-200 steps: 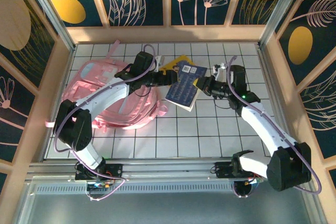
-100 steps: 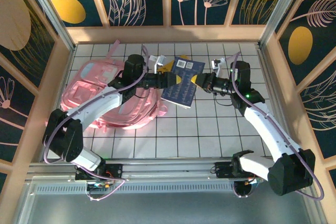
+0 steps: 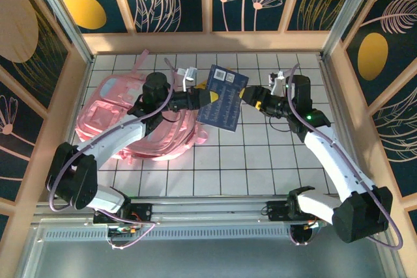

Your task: Pack the student bag

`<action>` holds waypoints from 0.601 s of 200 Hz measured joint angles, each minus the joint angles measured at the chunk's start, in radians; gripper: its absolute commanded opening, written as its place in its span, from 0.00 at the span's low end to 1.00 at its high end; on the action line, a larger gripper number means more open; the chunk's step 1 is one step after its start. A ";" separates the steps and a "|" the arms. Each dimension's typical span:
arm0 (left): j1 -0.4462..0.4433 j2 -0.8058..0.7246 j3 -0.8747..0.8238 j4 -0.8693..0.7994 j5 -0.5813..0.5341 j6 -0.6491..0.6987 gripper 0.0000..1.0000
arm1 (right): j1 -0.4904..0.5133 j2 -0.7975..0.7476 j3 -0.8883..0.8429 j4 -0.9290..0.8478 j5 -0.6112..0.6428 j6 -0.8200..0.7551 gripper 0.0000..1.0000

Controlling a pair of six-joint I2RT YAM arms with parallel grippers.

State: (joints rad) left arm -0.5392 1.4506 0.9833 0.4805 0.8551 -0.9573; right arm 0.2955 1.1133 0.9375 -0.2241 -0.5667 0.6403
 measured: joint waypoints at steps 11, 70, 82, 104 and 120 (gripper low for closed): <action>0.001 -0.013 -0.004 0.033 -0.008 -0.025 0.00 | 0.000 0.000 -0.011 0.005 -0.003 -0.003 0.74; 0.000 -0.107 -0.158 0.241 -0.253 -0.212 0.00 | 0.045 -0.071 -0.125 0.197 -0.036 0.111 0.74; -0.007 -0.122 -0.192 0.261 -0.348 -0.248 0.00 | 0.065 -0.096 -0.135 0.261 -0.031 0.153 0.76; -0.037 -0.145 -0.237 0.277 -0.529 -0.301 0.00 | 0.116 -0.144 -0.156 0.397 0.021 0.242 0.82; -0.066 -0.156 -0.246 0.291 -0.641 -0.332 0.00 | 0.176 -0.167 -0.194 0.513 0.097 0.291 0.89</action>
State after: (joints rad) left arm -0.6052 1.2945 0.7368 0.7712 0.2142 -1.2888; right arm 0.4713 0.9463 0.7437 0.2893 -0.4702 0.9314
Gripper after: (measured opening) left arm 0.130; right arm 0.857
